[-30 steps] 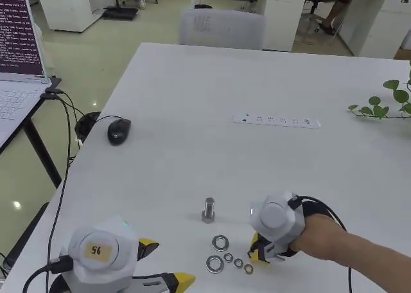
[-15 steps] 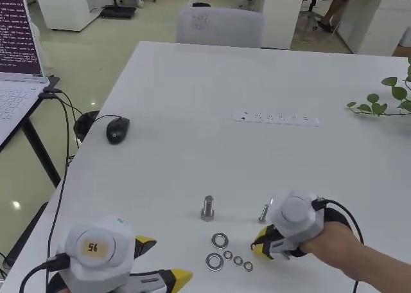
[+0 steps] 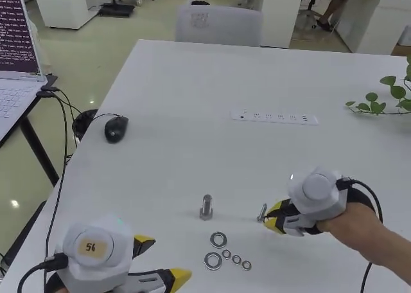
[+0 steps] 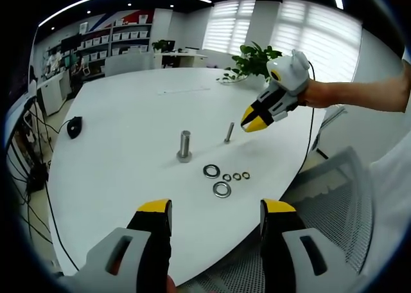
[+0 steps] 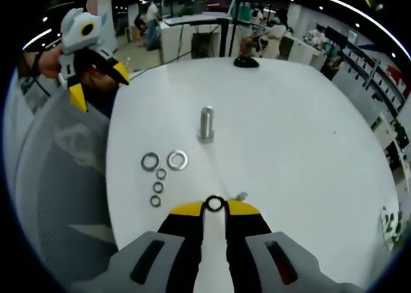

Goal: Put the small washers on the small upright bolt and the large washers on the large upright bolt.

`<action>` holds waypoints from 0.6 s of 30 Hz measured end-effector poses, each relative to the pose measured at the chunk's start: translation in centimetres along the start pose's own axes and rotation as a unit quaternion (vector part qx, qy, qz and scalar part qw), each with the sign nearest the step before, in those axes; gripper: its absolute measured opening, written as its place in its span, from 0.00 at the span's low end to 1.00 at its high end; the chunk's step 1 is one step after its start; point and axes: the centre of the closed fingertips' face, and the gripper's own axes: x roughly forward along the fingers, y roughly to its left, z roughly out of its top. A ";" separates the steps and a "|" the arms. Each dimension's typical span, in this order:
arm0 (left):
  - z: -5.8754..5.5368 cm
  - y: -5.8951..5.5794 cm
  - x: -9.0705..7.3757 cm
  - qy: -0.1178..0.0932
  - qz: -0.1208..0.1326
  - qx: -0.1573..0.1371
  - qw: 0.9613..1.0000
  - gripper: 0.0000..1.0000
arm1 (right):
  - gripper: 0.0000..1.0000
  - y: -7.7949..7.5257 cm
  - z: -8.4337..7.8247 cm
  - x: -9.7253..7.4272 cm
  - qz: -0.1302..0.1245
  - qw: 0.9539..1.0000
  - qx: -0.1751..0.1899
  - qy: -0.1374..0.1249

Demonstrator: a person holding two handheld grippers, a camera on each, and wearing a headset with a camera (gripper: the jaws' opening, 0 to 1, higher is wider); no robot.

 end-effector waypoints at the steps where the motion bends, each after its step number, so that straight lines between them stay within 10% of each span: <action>1: 0.0 -0.1 0.0 0.000 -0.001 0.001 1.000 0.55 | 0.12 -0.3 0.2 -0.1 0.000 1.000 -0.002 0.001; 18: 0.6 0.1 -0.2 -0.006 0.003 0.000 1.000 0.55 | 0.13 -2.4 0.3 1.2 0.011 0.997 -0.047 0.063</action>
